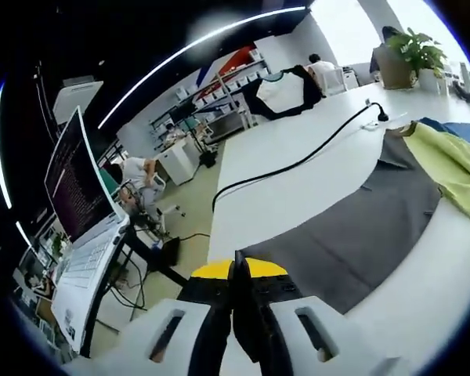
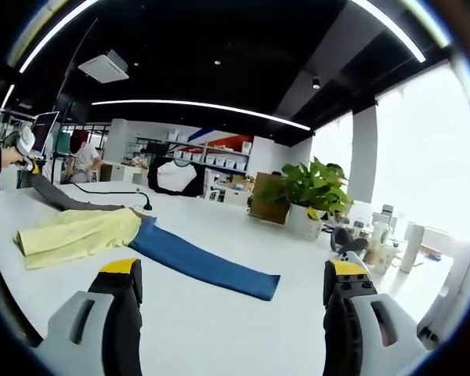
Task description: Fold the garment on the visible template until the final outline fits inside the template.
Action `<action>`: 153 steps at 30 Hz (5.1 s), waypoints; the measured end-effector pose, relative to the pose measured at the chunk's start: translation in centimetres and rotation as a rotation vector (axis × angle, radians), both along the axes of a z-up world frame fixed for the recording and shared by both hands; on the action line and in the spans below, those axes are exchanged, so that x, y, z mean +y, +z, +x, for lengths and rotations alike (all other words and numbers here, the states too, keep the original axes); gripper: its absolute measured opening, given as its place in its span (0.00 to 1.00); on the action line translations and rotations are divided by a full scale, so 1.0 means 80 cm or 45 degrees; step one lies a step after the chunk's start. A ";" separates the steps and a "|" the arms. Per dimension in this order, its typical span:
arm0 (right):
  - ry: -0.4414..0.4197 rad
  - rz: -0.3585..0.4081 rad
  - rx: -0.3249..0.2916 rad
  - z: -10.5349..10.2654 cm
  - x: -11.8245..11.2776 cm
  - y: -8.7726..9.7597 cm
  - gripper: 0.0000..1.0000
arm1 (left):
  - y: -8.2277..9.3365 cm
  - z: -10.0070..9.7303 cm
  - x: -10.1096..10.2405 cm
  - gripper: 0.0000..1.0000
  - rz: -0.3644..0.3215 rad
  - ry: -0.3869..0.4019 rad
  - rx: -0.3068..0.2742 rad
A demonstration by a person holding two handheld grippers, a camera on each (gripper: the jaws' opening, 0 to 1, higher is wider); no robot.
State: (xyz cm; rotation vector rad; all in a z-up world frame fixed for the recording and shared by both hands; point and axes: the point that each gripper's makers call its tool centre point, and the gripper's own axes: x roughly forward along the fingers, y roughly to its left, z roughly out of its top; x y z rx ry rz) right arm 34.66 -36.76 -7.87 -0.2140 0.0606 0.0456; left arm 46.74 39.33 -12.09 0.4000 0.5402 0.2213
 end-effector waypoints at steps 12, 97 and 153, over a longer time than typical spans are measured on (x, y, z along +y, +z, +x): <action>-0.001 0.001 0.000 0.001 0.001 0.001 0.99 | -0.039 -0.004 0.016 0.05 -0.063 0.035 0.072; 0.088 -0.008 0.024 -0.002 0.031 -0.001 0.99 | 0.106 -0.184 -0.256 1.00 -0.450 -0.485 -0.709; 0.998 -0.077 0.398 -0.038 0.329 -0.102 0.69 | -0.055 -0.215 -0.468 0.40 -0.492 -1.141 -0.082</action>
